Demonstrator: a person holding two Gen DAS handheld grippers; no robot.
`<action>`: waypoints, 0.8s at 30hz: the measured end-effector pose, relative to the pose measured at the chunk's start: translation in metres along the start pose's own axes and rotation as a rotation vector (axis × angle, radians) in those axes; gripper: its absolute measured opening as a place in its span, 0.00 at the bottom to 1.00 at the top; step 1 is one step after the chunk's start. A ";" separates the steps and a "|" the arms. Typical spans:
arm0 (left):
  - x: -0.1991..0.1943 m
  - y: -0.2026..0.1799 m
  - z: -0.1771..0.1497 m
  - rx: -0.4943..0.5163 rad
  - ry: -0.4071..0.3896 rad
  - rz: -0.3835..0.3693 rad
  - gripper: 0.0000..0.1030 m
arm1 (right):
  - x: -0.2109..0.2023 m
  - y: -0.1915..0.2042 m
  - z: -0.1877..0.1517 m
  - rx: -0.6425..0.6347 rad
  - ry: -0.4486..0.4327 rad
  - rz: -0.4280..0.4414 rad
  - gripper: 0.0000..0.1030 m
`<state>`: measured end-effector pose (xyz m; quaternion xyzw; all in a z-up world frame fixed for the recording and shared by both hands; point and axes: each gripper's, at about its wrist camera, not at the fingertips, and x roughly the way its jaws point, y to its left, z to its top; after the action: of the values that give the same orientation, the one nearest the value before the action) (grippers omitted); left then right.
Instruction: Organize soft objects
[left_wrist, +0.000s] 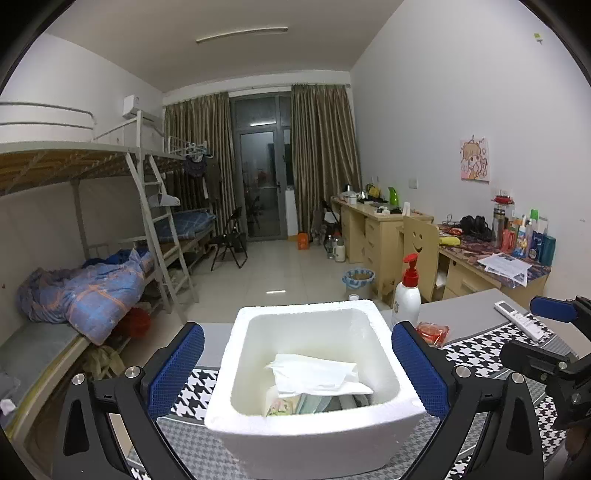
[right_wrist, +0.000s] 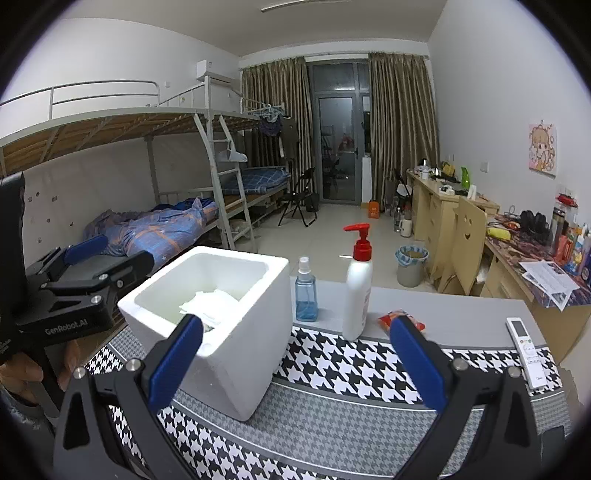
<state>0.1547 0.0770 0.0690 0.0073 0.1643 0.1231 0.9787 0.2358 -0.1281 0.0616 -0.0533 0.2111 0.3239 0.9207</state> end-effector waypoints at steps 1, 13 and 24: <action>-0.003 0.000 0.000 0.002 -0.003 -0.001 0.99 | -0.003 0.001 0.000 -0.004 -0.005 -0.001 0.99; -0.030 -0.009 -0.004 0.011 -0.028 -0.007 0.99 | -0.037 0.008 -0.006 -0.022 -0.052 -0.009 0.99; -0.059 -0.017 -0.009 0.000 -0.068 -0.022 0.99 | -0.056 0.012 -0.014 -0.034 -0.076 -0.002 0.99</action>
<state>0.1017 0.0464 0.0785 0.0097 0.1308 0.1121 0.9850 0.1843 -0.1546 0.0736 -0.0569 0.1701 0.3283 0.9274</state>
